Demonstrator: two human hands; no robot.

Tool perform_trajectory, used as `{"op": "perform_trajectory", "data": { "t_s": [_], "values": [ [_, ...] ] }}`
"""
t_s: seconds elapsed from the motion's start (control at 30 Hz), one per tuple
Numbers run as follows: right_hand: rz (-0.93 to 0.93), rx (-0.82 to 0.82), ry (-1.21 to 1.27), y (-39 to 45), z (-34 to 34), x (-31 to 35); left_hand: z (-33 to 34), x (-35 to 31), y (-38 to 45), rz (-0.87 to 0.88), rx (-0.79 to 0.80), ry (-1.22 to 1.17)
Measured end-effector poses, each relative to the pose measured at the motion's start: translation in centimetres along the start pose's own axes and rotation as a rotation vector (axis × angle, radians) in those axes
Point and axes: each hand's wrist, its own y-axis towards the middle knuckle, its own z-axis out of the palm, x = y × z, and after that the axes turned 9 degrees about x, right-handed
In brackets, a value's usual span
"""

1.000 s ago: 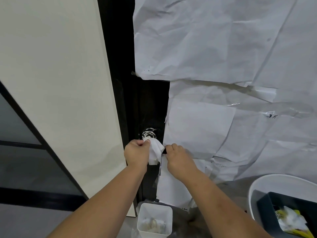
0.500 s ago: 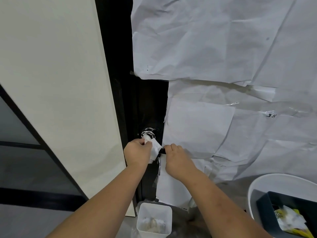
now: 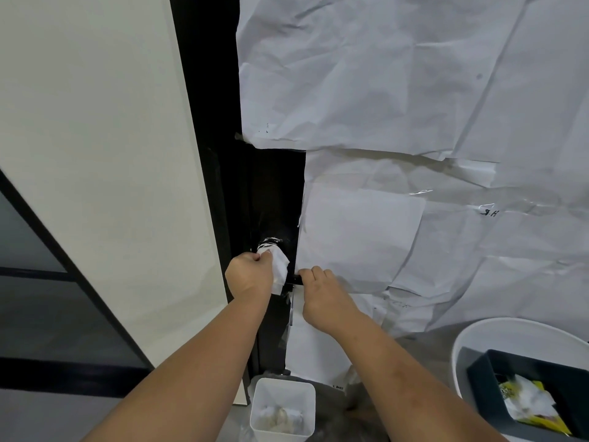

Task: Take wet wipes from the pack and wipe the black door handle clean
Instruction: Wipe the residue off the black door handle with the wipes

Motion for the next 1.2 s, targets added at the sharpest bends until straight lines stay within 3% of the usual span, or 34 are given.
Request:
{"op": "perform_trajectory", "data": {
  "t_s": [0.17,0.3,0.43,0.53,0.67,0.87,0.97,1.1,1.2],
  "values": [
    [0.010,0.011,-0.002,0.0,0.0,0.2,0.0,-0.5,0.1,-0.249,0.031,-0.316],
    [0.004,0.011,-0.001,0.2,0.0,0.0,-0.1,-0.1,1.1,-0.431,0.314,-0.589],
    [-0.001,0.012,0.004,0.2,0.1,-0.1,-0.3,0.5,1.5,-0.577,0.444,-0.879],
    [0.004,0.024,0.016,0.3,0.1,-0.1,-0.3,0.5,1.3,-0.516,0.455,-0.923],
    [0.004,0.029,0.027,0.3,0.1,-0.1,-0.6,0.3,1.6,-0.453,0.394,-0.782],
    [0.008,0.031,0.027,0.3,0.1,-0.2,-0.4,1.0,0.7,-0.254,0.127,-0.569],
    [0.004,0.033,0.027,0.3,0.1,-0.2,-0.2,1.4,-0.5,-0.172,0.070,-0.542],
    [0.005,0.025,0.033,0.3,0.2,-0.2,-0.4,1.2,-0.8,-0.291,0.107,-0.622],
    [0.004,0.027,0.027,0.3,0.2,-0.2,-0.3,1.0,-1.2,-0.135,0.134,-0.500]
  ]
}}
